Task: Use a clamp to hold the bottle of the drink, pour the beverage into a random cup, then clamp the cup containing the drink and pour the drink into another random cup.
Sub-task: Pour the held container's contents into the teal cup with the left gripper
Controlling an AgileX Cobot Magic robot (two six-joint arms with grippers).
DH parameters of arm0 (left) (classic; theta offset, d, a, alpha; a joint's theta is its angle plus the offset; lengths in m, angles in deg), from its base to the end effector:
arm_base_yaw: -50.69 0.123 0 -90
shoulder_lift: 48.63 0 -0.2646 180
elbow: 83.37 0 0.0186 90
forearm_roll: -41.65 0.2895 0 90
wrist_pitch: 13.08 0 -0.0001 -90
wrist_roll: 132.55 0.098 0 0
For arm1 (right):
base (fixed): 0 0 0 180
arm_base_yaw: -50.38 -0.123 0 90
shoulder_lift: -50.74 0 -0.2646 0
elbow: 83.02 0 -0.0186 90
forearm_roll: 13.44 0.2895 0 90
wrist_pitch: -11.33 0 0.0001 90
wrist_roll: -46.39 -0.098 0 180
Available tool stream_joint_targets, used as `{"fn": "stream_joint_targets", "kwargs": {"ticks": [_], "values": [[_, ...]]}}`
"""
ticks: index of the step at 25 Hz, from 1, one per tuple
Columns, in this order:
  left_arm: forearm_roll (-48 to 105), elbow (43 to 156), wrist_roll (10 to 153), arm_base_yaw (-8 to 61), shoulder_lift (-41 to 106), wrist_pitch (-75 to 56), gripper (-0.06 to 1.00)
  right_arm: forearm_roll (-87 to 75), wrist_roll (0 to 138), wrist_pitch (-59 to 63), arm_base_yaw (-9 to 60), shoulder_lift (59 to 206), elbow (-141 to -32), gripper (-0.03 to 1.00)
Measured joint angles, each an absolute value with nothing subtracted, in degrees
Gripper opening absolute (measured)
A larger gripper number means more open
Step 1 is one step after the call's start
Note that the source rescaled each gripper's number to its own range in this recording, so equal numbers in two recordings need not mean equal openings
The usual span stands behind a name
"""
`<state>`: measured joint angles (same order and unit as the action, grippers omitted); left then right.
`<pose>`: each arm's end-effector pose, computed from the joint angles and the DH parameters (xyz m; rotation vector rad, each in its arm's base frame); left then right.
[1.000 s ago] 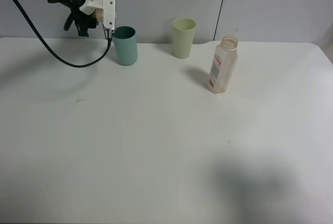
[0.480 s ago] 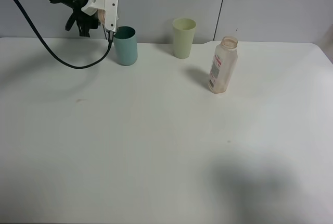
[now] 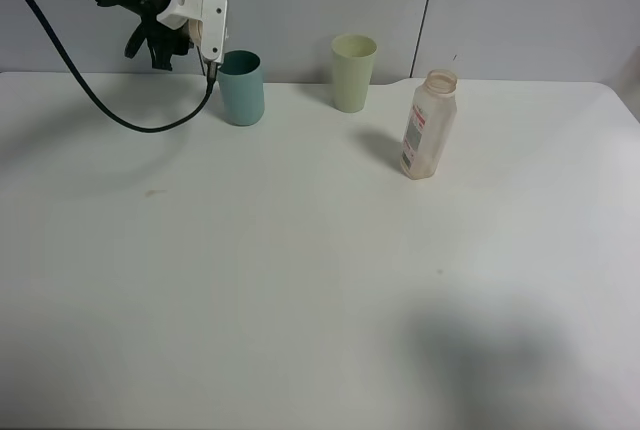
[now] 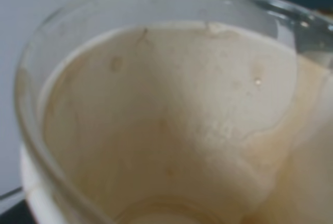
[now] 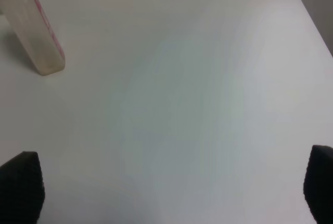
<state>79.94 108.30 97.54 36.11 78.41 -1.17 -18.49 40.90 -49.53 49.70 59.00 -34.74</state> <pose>0.4955 -0.1159 0.1715 1.7468 1.5049 0.8375 0.0563 -0.0069 0.2912 0.0898 2.0441 -0.0384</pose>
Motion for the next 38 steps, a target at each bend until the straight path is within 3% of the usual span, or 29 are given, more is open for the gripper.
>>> {"fn": "stream_joint_targets", "kwargs": {"ticks": [25, 30, 38], "values": [[80.38, 108.3, 97.4, 35.72, 78.41, -2.19, 0.01, -18.49, 40.9, -49.53, 49.7, 59.0, -34.74, 1.0], [80.38, 108.3, 90.85, 35.72, 78.41, -2.19, 0.01, -18.49, 40.9, -49.53, 49.7, 59.0, -34.74, 1.0], [80.38, 108.3, 67.06, 35.72, 78.41, -3.66, 0.01, -18.49, 40.9, -49.53, 49.7, 59.0, -34.74, 1.0]]}}
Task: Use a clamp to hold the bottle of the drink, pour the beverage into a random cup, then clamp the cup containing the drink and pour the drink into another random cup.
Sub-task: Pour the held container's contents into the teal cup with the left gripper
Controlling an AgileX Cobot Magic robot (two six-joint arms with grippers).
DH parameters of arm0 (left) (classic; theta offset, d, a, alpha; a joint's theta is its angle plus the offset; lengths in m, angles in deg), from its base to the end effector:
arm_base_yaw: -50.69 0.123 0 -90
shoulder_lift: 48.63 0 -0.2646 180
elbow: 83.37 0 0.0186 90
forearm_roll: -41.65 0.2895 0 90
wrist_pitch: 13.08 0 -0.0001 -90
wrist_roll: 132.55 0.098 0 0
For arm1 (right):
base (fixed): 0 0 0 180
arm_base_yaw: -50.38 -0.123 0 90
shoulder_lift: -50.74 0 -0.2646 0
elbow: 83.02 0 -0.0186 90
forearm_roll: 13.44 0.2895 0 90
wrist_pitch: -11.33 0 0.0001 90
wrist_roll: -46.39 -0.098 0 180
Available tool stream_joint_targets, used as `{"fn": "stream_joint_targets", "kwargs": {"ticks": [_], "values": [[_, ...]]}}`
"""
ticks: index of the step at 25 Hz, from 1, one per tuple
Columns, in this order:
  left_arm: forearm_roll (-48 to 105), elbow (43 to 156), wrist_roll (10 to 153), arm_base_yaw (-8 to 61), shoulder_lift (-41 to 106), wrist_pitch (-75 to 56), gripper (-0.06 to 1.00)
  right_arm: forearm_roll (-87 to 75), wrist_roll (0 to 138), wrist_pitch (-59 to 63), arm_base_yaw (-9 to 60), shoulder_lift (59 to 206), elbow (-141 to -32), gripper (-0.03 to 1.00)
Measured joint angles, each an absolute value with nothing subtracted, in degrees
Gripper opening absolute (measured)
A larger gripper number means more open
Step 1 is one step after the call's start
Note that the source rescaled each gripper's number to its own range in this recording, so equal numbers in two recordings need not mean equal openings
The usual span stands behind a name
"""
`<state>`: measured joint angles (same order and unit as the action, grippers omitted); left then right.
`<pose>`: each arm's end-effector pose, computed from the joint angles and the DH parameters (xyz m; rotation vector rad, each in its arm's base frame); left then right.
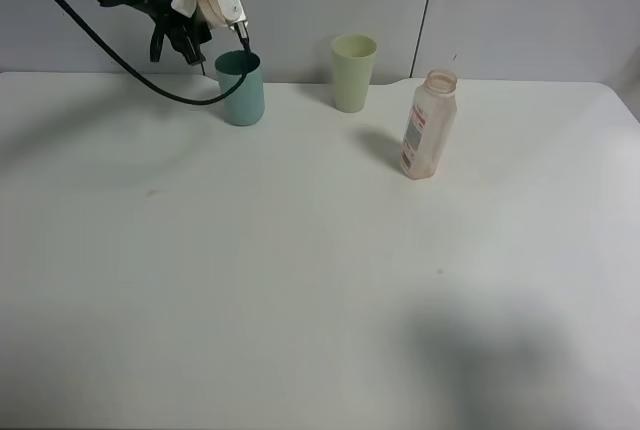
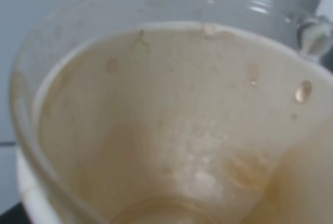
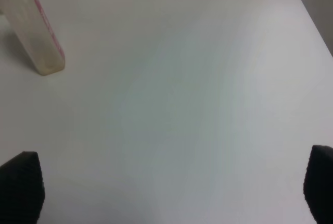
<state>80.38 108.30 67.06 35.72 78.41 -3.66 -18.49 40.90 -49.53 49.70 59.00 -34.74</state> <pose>0.4962 -0.1222 0.1742 1.2514 1.7964 0.5422 0.0563 -0.0069 0.2912 0.0898 2.0441 -0.0384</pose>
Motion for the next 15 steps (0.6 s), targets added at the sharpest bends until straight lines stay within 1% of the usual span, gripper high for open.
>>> {"fn": "stream_joint_targets", "kwargs": {"ticks": [10, 12, 15], "values": [[80.38, 108.3, 53.99, 35.77, 78.41, -4.13, 0.01, -18.49, 40.9, -49.53, 49.7, 59.0, -34.74, 1.0], [80.38, 108.3, 47.45, 35.77, 78.41, -4.72, 0.01, -18.49, 40.9, -49.53, 49.7, 59.0, -34.74, 1.0], [80.38, 108.3, 43.29, 35.77, 78.41, -5.89, 0.01, -18.49, 40.9, -49.53, 49.7, 59.0, -34.74, 1.0]]}}
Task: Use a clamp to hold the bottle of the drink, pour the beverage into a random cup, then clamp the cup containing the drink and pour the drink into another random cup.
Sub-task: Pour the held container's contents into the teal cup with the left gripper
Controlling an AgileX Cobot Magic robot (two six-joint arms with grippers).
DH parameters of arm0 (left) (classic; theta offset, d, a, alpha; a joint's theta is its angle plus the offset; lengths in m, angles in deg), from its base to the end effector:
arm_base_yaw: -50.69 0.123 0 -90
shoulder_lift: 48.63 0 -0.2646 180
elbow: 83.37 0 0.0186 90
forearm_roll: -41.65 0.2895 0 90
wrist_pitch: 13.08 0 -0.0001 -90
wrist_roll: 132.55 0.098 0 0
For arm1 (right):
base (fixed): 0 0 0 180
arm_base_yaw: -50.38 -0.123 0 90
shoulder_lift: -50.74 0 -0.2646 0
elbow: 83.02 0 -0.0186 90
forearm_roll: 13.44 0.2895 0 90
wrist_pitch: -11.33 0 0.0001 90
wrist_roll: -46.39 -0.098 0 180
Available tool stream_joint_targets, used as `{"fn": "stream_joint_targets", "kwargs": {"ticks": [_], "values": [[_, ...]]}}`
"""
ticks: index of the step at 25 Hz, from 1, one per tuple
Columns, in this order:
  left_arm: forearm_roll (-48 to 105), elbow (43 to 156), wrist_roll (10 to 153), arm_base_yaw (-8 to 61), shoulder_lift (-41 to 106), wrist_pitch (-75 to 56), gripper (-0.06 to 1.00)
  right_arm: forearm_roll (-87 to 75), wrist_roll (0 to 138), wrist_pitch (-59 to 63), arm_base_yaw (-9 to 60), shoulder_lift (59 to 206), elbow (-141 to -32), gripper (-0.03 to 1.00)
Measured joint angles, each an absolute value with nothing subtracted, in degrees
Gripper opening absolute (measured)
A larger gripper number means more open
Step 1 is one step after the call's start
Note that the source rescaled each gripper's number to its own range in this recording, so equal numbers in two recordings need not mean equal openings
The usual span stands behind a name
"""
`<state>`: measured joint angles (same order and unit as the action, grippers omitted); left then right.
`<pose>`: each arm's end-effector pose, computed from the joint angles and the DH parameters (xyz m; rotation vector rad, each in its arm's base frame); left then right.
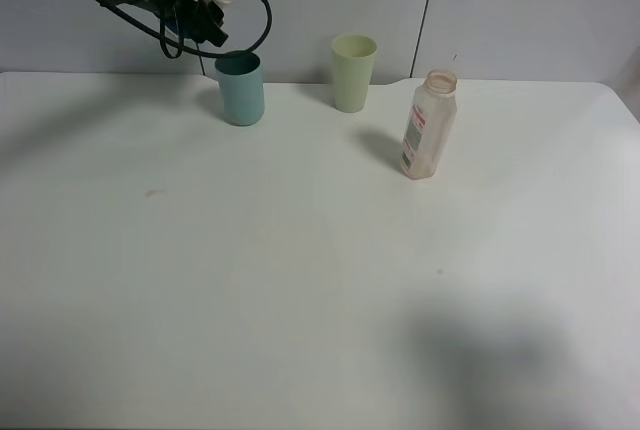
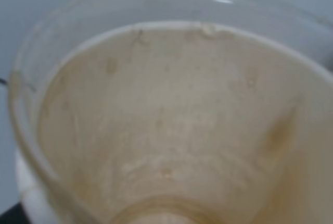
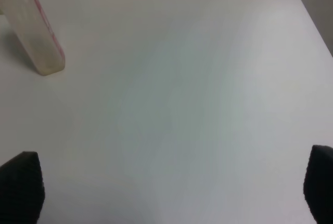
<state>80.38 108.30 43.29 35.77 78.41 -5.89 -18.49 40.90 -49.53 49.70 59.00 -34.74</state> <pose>0.4974 -0.1245 0.1766 0.8418 1.9488 0.2847 0.0563 -0.0069 0.2912 0.0898 2.0441 -0.0384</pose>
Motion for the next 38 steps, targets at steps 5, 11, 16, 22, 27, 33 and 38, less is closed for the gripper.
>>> {"fn": "stream_joint_targets", "kwargs": {"ticks": [5, 11, 16, 22, 27, 33, 38], "values": [[80.38, 108.3, 35.29, 35.82, 78.41, -7.58, 0.01, -18.49, 40.9, -49.53, 49.7, 59.0, -34.74, 1.0], [80.38, 107.75, 27.71, 37.27, 78.41, -10.44, 0.01, -18.49, 40.9, -49.53, 49.7, 59.0, -34.74, 1.0], [79.48, 102.58, 25.81, 39.43, 77.49, -15.35, 0.01, -18.49, 40.9, -49.53, 49.7, 59.0, -34.74, 1.0], [77.77, 96.96, 25.58, 42.04, 75.52, -20.22, 0.01, -18.49, 40.9, -49.53, 49.7, 59.0, -34.74, 1.0], [75.39, 92.53, 25.58, 44.19, 74.07, -26.31, 0.01, -18.49, 40.9, -49.53, 49.7, 59.0, -34.74, 1.0], [73.43, 87.97, 25.58, 46.04, 73.07, -33.62, 0.01, -18.49, 40.9, -49.53, 49.7, 59.0, -34.74, 1.0], [71.36, 83.8, 25.58, 47.71, 72.94, -38.74, 0.01, -18.49, 40.9, -49.53, 49.7, 59.0, -34.74, 1.0]]}}
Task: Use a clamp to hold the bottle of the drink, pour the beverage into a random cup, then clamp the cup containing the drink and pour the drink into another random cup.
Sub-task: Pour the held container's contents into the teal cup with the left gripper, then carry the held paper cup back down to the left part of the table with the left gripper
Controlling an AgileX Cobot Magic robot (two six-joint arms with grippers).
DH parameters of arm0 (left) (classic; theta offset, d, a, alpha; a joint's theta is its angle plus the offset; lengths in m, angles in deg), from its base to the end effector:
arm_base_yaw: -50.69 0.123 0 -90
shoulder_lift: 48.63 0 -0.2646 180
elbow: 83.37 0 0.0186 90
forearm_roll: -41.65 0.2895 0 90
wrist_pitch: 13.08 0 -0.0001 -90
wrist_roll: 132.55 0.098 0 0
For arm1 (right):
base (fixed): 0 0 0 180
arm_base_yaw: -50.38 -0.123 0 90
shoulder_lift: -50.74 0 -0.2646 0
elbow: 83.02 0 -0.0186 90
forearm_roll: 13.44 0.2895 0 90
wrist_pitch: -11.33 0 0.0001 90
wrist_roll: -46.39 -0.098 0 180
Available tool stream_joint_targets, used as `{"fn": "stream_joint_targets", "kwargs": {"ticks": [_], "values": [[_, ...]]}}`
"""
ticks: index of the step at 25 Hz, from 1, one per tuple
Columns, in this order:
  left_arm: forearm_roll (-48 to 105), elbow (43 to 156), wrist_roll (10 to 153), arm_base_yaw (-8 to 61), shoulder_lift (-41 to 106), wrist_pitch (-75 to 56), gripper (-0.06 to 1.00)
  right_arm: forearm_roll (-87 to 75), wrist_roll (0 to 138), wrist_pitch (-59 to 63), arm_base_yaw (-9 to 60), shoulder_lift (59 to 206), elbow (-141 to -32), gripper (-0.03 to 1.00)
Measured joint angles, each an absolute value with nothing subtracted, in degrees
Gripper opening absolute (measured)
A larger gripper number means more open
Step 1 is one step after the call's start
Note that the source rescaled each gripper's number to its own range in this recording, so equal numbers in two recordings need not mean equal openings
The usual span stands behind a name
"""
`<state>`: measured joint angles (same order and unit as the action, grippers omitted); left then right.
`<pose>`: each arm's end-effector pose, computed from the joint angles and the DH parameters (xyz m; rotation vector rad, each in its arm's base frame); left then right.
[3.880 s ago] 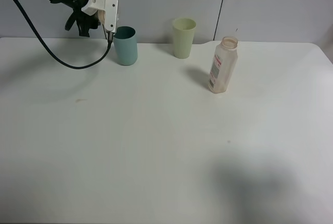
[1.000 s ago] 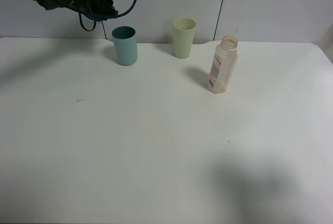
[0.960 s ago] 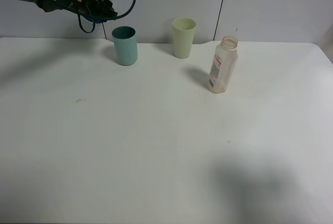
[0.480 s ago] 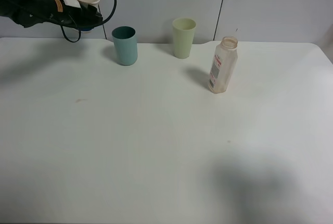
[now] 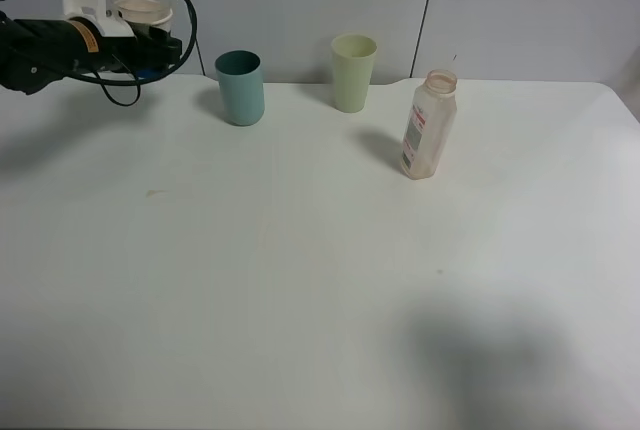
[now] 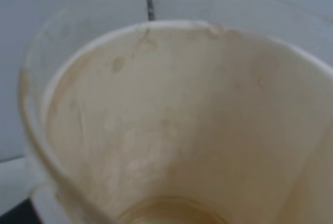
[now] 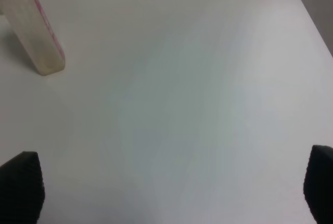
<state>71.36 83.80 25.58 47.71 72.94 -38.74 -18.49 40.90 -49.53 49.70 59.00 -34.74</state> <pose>0.4456 -0.0442 0.1236 0.2833 1.9248 -0.1834 0.0563 -0.0069 0.2912 0.0898 2.0441 -0.0384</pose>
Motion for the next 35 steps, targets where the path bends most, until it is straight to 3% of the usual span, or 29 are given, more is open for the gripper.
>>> {"fn": "stream_joint_targets", "kwargs": {"ticks": [16, 35], "values": [[64.28, 67.91, 32.03, 53.17, 72.77, -60.93, 0.01, -18.49, 40.9, -49.53, 49.7, 59.0, -34.74, 1.0], [60.66, 56.83, 36.48, 57.91, 72.85, -71.2, 0.01, -18.49, 40.9, -49.53, 49.7, 59.0, -34.74, 1.0]]}}
